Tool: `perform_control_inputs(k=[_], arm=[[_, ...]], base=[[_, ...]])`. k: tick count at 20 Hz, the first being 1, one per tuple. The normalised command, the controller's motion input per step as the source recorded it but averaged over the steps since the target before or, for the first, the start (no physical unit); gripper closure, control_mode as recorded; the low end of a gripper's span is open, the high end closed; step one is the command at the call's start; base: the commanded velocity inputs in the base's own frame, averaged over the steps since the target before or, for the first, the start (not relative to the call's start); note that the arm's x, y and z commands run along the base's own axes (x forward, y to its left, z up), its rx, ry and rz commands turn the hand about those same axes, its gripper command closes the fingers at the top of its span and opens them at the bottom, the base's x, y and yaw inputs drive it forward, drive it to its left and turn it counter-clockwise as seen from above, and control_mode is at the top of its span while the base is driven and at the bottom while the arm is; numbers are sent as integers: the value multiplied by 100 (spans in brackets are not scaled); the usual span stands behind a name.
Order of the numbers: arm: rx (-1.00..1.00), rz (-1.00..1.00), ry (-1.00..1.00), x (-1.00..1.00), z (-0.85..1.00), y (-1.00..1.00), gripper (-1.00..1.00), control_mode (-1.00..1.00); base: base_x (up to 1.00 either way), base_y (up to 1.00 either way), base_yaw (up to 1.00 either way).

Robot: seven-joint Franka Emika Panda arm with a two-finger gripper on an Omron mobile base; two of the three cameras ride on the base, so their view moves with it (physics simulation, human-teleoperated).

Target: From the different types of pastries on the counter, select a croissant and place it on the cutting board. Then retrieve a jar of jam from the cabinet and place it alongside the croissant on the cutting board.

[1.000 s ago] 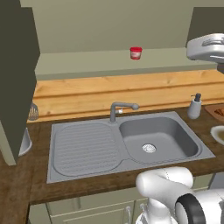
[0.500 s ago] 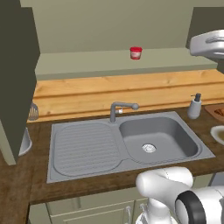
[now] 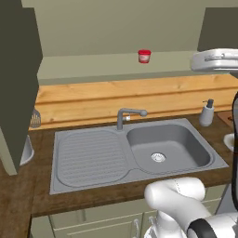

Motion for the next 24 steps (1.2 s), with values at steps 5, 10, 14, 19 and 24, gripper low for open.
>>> perform_control_inputs(k=[5,10,14,19,24], arm=[[-2,0,0,47,-20,0,-100,-100],[-1,0,0,64,-6,0,-100,-100],[0,0,0,71,-1,-3,-100,-100],[0,0,0,58,-10,-5,-100,-100],[-1,0,0,62,-4,-4,-100,-100]], base=[[0,0,0],[0,0,0],[0,0,0],[0,0,0],[0,0,0]])
